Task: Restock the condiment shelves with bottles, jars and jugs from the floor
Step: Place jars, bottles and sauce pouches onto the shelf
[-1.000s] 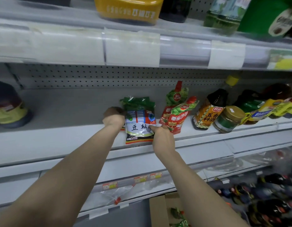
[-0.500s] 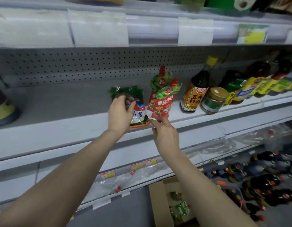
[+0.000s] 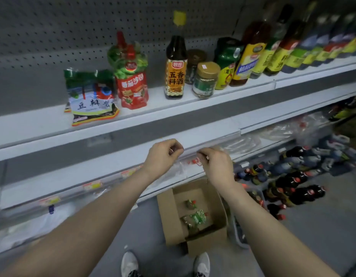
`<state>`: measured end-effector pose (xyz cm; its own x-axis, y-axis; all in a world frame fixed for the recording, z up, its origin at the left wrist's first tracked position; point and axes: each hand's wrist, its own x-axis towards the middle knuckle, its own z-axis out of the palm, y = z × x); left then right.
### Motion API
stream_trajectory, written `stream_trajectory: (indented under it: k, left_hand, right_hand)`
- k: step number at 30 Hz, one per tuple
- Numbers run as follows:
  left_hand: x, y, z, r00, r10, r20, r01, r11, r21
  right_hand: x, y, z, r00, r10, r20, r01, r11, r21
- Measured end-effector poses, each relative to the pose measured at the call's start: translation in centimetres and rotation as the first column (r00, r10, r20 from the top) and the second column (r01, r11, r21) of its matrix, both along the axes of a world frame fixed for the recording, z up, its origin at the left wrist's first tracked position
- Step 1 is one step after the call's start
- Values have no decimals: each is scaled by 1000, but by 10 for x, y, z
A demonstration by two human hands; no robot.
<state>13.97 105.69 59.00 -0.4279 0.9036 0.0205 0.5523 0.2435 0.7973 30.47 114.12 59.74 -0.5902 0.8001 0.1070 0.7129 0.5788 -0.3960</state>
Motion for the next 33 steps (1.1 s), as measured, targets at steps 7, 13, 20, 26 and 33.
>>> stream_trajectory:
  k: [7,13,20,26,33]
  left_hand:
    - [108,46,-67,994,-13,111,33,983,-179]
    - [162,67,-145,982,-52,183,112,934,-339]
    - [162,92,-261,960,-152,233,250,841,-481]
    - [136,121,-396,941,-299,158,334,755,-564]
    - [114,140,-537,929,-329,167,355,675,-646]
  right_hand:
    - [112,48,-58,996,-34,79,48,983,-176]
    - [172,62,-132,975,-177,134,215,898,-383]
    - [188,66,-251,914,-350,204,400,705,-586]
    - [174,71,-397,807,-461,369,566,427,-705]
    - [156,76,-535,730,-500,466,633,236,-737]
